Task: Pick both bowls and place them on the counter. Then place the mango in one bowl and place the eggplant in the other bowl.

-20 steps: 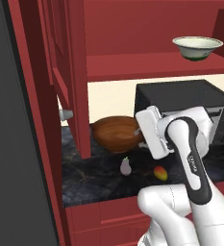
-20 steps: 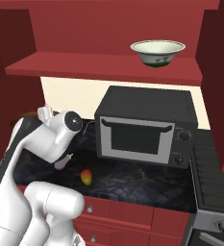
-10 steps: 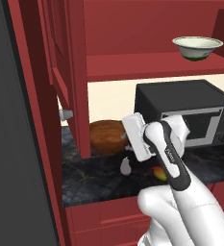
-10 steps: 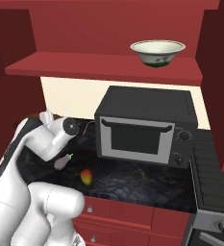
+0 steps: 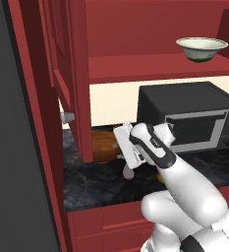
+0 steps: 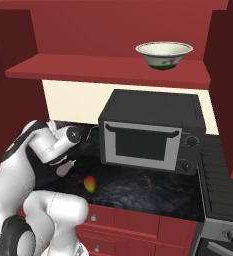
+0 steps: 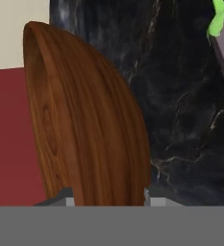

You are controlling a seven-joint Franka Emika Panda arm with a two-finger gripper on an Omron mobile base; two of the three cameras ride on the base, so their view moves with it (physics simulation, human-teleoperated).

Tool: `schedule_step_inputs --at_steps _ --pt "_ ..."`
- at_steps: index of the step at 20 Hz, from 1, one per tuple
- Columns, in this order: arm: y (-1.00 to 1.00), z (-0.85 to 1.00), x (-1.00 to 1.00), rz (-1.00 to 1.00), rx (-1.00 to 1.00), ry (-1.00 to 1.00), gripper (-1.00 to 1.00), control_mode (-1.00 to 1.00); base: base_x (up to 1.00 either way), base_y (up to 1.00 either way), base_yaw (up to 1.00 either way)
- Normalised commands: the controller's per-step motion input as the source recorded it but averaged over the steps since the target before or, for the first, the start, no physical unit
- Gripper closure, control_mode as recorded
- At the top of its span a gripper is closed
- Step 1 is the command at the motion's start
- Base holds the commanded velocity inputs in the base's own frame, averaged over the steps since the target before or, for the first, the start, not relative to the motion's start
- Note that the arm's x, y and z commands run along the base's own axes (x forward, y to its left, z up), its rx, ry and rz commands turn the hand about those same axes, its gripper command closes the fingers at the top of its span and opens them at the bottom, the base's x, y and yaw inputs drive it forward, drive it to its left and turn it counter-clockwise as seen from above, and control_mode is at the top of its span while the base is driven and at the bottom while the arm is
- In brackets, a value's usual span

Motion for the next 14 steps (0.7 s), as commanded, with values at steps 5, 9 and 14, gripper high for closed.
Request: schedule_step_inputs --at_steps 5,9,14 --pt "0.09 -0.40 0.49 0.09 0.00 0.00 1.00 -1.00 0.00 0.00 0.00" --pt "0.00 -0.27 0.39 0.08 0.00 0.00 1.00 -1.00 0.00 0.00 0.00" --pt "0.01 -0.24 0.45 0.06 0.00 0.00 1.00 -1.00 0.00 0.00 0.00"
